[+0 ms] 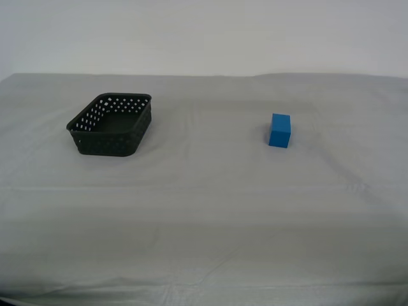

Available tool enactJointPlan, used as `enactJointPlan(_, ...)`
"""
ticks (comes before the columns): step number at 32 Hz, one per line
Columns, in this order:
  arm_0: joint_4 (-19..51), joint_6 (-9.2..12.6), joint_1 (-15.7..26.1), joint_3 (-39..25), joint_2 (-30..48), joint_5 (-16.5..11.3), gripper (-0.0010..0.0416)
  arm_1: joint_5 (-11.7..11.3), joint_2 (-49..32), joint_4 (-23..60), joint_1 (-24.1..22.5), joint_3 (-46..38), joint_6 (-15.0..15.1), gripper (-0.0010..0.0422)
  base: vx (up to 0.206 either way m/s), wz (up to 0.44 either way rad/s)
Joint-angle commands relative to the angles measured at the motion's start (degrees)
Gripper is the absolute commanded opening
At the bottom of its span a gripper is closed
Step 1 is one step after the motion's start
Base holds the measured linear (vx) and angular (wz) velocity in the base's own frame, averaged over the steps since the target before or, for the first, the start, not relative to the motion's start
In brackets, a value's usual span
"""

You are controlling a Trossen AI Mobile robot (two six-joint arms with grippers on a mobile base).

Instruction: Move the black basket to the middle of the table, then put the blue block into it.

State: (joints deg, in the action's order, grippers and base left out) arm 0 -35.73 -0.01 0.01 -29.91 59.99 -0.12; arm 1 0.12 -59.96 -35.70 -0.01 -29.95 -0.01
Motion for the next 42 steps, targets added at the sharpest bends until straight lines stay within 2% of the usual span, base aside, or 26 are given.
enactJointPlan(1, -0.2, 0.0, 0.0, -0.1, 0.0, 0.0, 0.0000, -0.1, 0.0, -0.2, 0.0, 0.0, 0.0, 0.0000, 0.000, 0.000)
enactJointPlan(27, 0.3, 0.2, 0.1, -0.1, 0.0, 0.0, 0.0000, -0.1, 0.0, 1.3, 0.0, -0.1, 0.0, 0.0000, 0.000, 0.000)
enactJointPlan(31, 2.0, 3.4, 0.1, -0.1, 0.0, -0.1, 0.0000, -0.1, -0.2, 13.6, 0.0, -2.6, -1.1, 0.0000, 0.000, 0.000)
enactJointPlan(34, 4.4, 4.6, 0.2, -0.1, 0.0, -0.4, 0.0000, -0.1, -0.9, 22.0, 0.0, -5.0, -1.0, 0.0000, 0.000, 0.000)
enactJointPlan(37, 6.3, 4.7, 0.2, -0.1, 0.0, -0.5, 0.0001, -0.1, -2.7, 29.3, 0.0, -8.1, -1.0, 0.0000, 0.000, 0.000)
enactJointPlan(38, 6.8, 4.7, 0.2, -0.1, 0.0, -0.5, 0.0000, -0.1, -4.5, 34.1, 0.0, -10.5, -1.0, 0.0000, 0.000, 0.000)
enactJointPlan(42, 7.1, 4.8, 0.4, -0.1, 0.0, -0.5, 0.0000, 1.5, -11.1, 44.9, -0.1, -16.6, 0.5, 0.0000, 0.000, 0.000)
